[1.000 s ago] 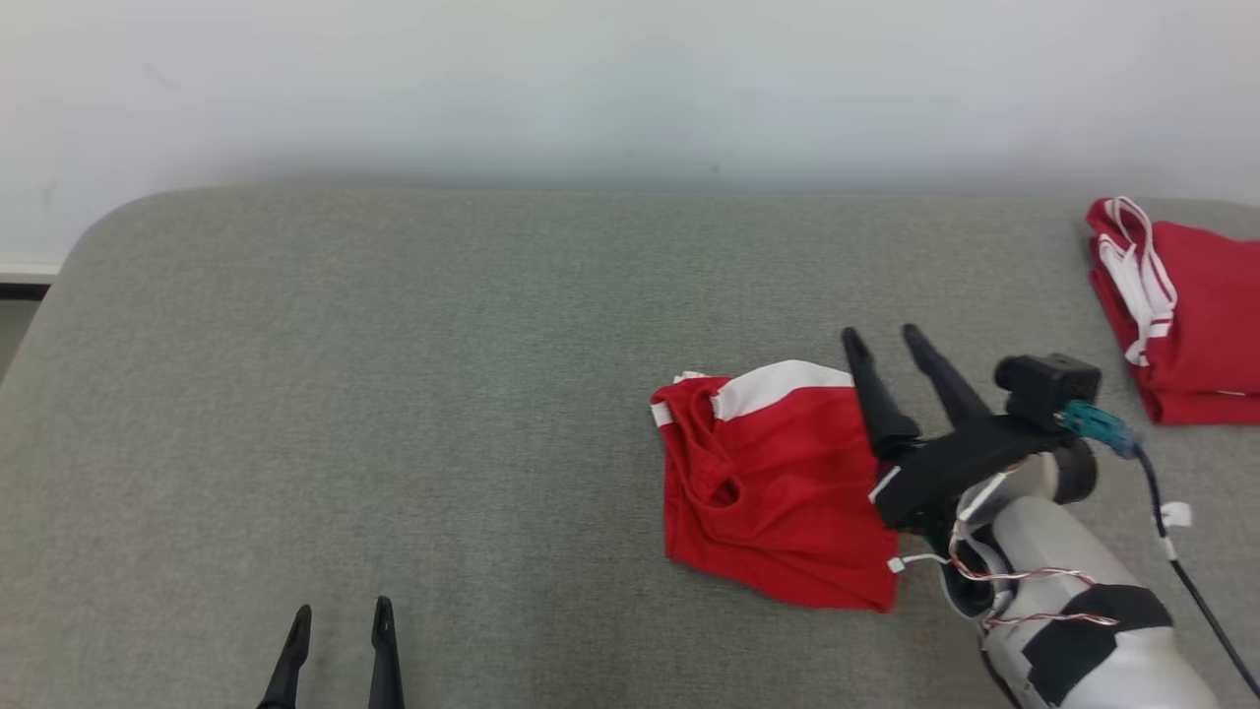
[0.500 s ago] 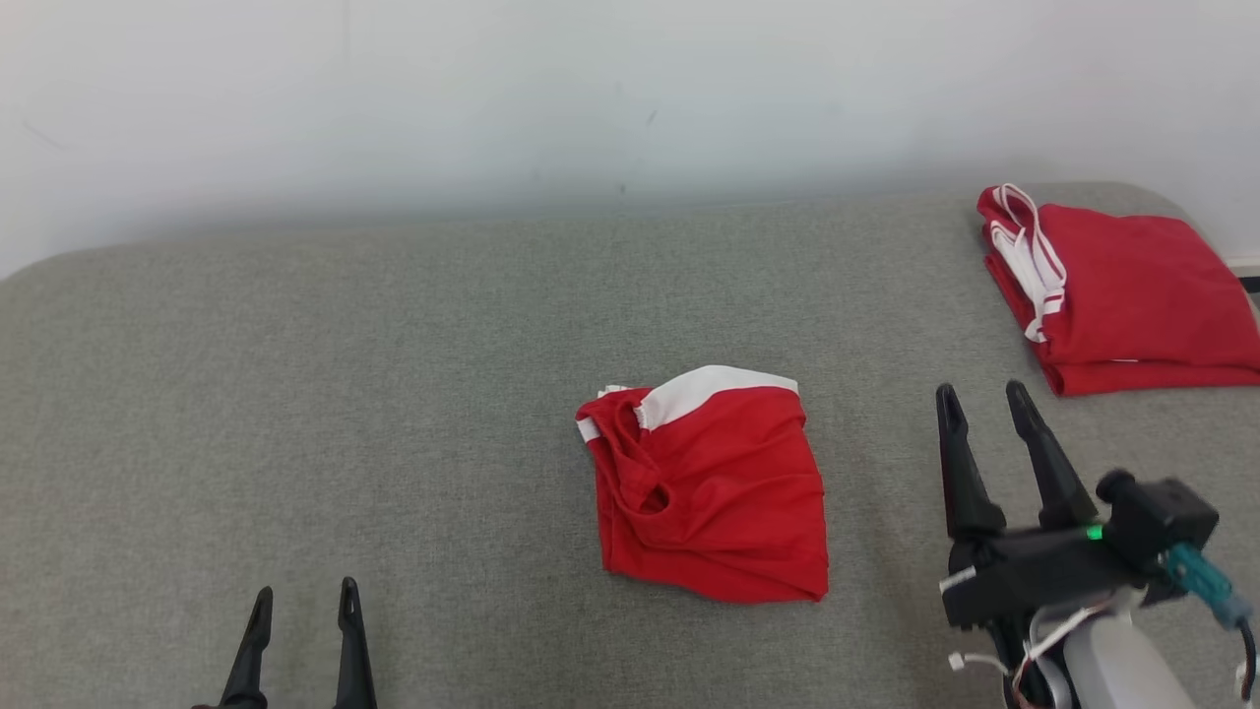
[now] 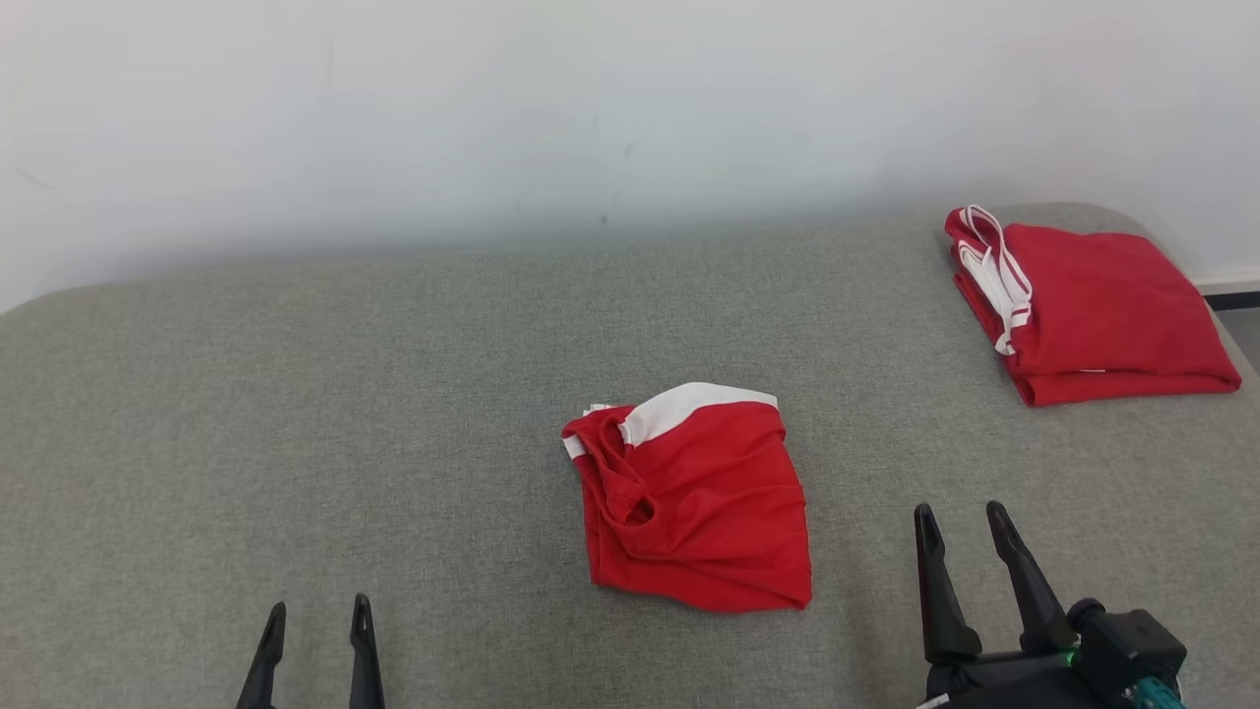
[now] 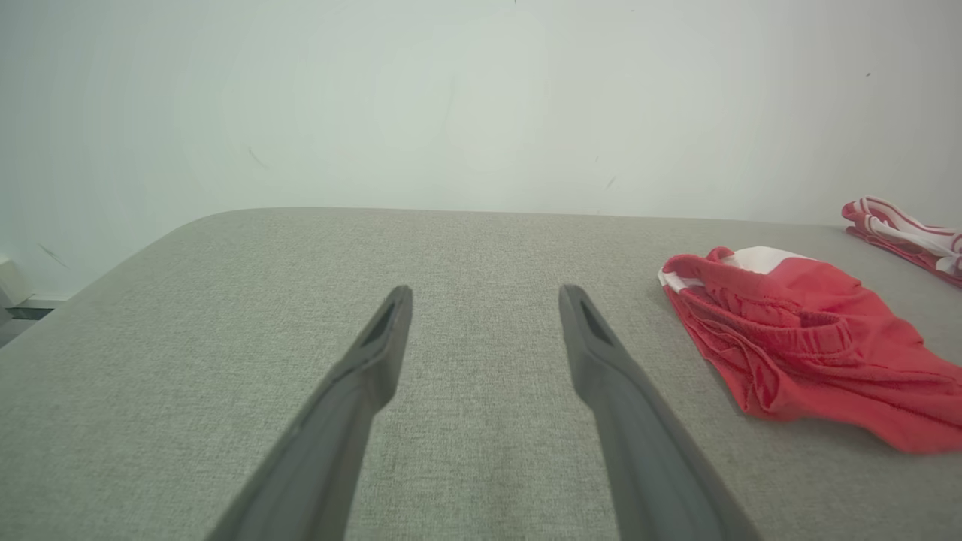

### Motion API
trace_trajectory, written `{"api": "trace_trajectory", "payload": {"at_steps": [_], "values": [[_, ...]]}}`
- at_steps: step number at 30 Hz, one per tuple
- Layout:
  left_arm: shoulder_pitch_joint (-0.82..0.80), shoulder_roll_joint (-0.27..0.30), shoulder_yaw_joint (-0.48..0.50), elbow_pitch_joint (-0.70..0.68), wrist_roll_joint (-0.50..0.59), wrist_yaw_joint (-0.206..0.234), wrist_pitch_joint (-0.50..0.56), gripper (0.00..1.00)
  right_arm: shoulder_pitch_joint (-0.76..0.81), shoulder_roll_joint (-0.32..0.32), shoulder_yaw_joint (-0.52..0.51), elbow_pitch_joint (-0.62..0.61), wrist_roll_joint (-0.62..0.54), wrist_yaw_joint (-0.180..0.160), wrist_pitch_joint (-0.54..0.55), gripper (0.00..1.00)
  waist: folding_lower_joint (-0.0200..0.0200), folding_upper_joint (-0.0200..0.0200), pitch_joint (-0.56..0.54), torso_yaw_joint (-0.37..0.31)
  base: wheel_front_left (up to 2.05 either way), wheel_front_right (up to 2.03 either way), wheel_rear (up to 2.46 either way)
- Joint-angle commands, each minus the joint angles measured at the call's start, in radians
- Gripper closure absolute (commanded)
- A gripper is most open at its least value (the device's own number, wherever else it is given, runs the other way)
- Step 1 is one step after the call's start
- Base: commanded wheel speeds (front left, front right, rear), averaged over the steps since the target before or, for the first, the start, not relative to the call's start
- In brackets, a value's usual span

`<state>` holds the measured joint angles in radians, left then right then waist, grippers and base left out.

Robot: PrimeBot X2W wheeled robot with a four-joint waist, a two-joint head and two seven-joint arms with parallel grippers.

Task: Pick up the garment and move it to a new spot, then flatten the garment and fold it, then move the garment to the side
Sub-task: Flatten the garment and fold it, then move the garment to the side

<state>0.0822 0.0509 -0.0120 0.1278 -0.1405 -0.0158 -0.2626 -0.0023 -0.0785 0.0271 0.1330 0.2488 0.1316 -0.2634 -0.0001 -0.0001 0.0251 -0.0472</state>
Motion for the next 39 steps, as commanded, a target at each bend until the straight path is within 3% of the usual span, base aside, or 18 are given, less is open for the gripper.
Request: {"api": "trace_trajectory", "payload": {"at_steps": [1, 13, 39], "values": [[0.016, -0.001, -0.003, 0.005, 0.011, 0.005, -0.003, 0.0, 0.019, 0.009, -0.008, -0.003, -0.009, -0.003, -0.001, 0.0, 0.0001, 0.0001, -0.005, 0.004, 0.0, 0.0, 0.0], [0.029, -0.001, -0.026, 0.023, 0.024, 0.006, -0.003, 0.0, 0.055, 0.027, 0.021, 0.025, -0.06, -0.003, -0.001, 0.0, 0.0001, 0.0001, -0.021, 0.031, 0.0, 0.0, 0.0], [0.026, -0.001, -0.018, 0.026, 0.025, 0.019, -0.003, 0.0, 0.057, 0.03, 0.015, 0.042, -0.057, -0.003, -0.001, 0.0, 0.0001, 0.0001, -0.019, 0.049, 0.0, 0.0, 0.0]]}}
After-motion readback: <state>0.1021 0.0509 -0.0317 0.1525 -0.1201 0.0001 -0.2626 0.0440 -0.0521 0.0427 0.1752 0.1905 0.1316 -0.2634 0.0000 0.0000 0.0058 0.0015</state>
